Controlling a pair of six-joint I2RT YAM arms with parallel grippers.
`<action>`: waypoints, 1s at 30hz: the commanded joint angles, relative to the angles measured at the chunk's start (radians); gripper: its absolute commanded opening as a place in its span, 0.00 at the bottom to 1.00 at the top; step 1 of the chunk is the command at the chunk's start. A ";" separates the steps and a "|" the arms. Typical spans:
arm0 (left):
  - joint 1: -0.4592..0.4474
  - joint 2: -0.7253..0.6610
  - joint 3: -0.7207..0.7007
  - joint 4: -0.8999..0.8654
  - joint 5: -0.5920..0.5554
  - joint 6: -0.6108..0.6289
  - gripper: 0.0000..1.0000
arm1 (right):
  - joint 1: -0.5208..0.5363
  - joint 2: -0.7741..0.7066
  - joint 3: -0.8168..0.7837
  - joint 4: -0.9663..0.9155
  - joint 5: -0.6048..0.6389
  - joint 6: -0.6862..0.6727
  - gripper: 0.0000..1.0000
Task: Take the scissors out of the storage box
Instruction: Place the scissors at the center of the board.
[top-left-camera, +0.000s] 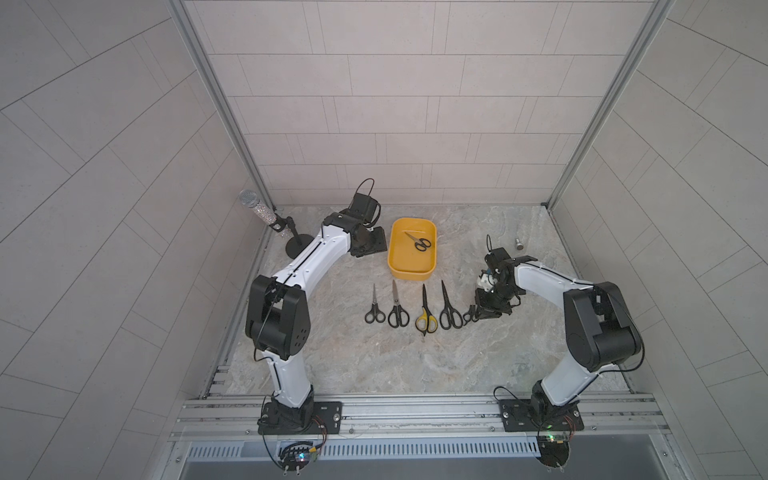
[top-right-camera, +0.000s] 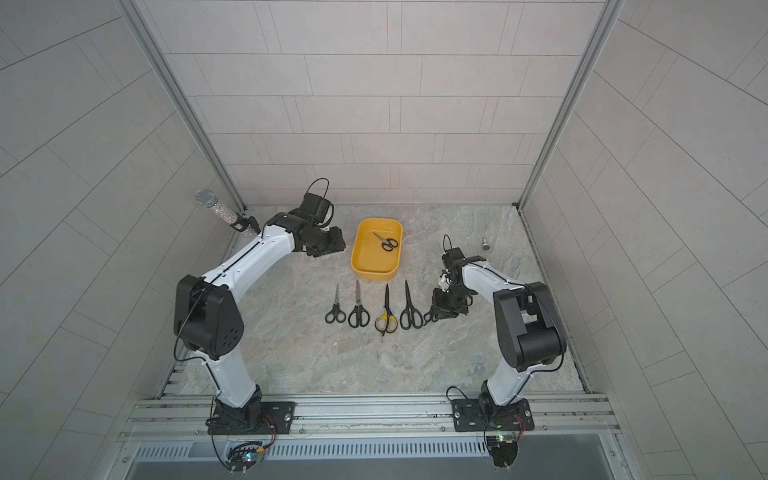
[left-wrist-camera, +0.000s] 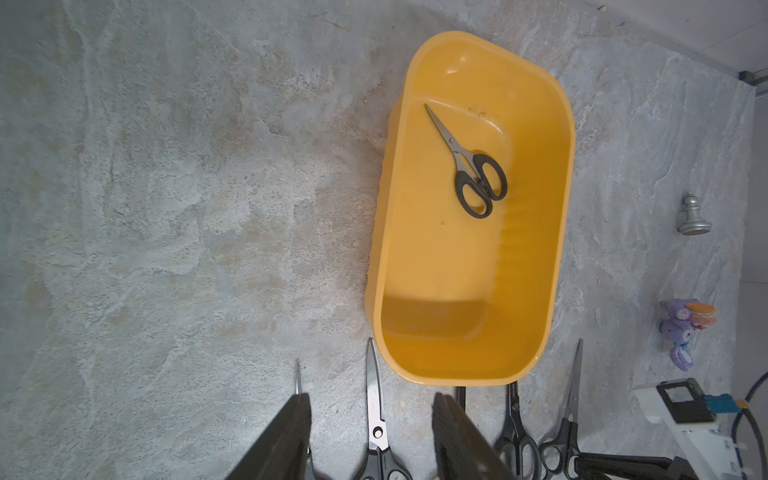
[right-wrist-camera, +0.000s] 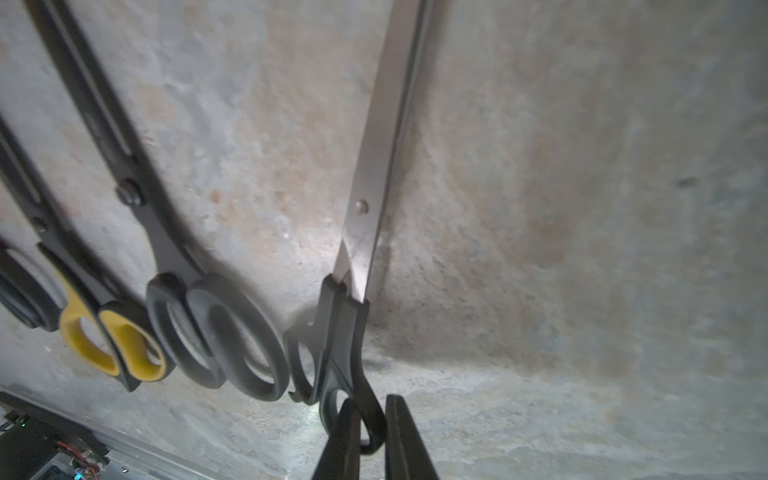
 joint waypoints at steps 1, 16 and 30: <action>0.011 0.005 0.027 -0.007 0.001 0.019 0.54 | 0.003 0.013 0.003 -0.030 0.079 -0.010 0.16; 0.016 0.001 0.029 -0.015 0.003 0.019 0.53 | 0.009 0.046 0.066 -0.105 0.170 -0.056 0.31; 0.019 -0.029 -0.001 -0.019 0.003 0.017 0.53 | 0.061 0.038 0.195 0.020 0.234 0.208 0.40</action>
